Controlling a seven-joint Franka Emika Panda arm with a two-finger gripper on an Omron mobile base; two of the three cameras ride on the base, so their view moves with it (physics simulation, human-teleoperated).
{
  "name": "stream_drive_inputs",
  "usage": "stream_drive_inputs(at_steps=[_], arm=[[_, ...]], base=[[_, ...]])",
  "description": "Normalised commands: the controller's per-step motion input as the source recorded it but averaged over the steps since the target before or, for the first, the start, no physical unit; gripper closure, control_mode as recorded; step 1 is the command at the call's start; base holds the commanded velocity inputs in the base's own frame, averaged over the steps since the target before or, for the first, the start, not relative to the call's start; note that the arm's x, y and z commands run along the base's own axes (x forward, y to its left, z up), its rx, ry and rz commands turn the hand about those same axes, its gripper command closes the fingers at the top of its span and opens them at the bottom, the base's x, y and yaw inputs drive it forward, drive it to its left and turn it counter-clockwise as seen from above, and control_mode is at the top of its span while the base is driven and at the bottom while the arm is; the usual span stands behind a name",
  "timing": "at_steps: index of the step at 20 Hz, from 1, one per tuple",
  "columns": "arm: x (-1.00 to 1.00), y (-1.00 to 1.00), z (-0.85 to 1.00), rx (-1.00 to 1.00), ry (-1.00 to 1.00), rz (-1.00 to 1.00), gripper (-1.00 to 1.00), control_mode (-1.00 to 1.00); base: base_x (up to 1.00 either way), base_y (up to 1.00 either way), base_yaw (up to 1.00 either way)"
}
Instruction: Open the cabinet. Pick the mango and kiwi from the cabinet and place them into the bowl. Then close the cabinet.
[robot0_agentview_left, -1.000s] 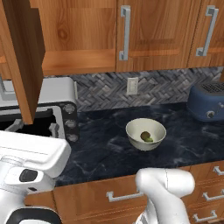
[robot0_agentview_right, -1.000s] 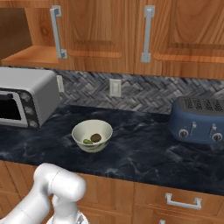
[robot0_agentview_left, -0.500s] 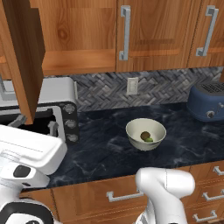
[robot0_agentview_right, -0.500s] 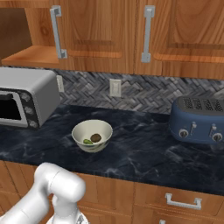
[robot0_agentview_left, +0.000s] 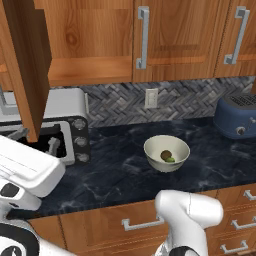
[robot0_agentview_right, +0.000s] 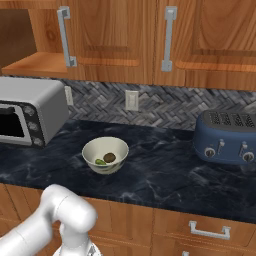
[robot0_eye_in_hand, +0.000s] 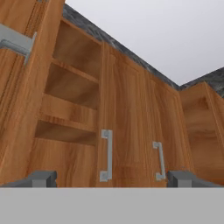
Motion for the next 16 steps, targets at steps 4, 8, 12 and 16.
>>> stream_drive_inputs(at_steps=[4,8,12,16], arm=[[0.52,0.23,-0.04,0.03,0.00,-0.01,-1.00,-1.00],[0.65,0.27,-0.01,0.03,0.00,-0.01,-1.00,-1.00],[0.64,0.19,-0.03,0.00,0.01,0.00,-1.00,-1.00],[0.55,0.13,-0.05,0.00,0.03,0.00,-1.00,-1.00]], base=[[0.00,0.00,0.00],[0.00,0.00,0.00],[0.00,0.00,0.00],[0.00,0.00,0.00]])
